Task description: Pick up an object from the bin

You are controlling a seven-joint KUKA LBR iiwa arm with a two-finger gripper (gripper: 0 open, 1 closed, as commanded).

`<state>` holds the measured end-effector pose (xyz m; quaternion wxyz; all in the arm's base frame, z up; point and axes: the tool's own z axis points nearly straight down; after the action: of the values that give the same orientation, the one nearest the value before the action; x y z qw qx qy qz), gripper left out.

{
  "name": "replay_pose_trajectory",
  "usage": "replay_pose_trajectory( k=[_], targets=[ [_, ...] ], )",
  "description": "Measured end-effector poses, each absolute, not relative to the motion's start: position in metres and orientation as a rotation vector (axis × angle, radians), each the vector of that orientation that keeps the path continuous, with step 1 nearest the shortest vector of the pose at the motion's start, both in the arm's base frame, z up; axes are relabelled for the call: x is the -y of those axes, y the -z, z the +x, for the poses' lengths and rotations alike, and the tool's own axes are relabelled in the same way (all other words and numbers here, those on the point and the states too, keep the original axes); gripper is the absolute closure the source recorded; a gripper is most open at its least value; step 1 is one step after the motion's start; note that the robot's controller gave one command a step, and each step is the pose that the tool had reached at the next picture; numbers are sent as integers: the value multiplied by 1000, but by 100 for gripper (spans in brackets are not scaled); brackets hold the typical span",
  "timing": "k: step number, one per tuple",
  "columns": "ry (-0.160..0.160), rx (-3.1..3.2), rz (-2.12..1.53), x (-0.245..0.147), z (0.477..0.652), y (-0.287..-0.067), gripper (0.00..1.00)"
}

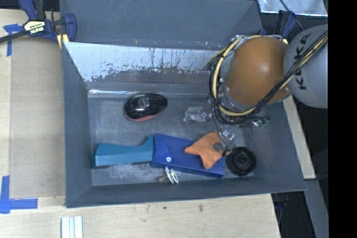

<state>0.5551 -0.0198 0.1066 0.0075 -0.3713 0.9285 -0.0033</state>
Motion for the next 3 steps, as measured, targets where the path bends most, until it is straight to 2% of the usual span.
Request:
replay_pose_trajectory(
  k=[1,2,3],
  targets=[
    [2,-2818,-1381,107,565,-71,100],
    [2,-2818,-1381,107,565,-71,100],
    [-1,-2799,-1415,117,532,-114,100]
  ],
)
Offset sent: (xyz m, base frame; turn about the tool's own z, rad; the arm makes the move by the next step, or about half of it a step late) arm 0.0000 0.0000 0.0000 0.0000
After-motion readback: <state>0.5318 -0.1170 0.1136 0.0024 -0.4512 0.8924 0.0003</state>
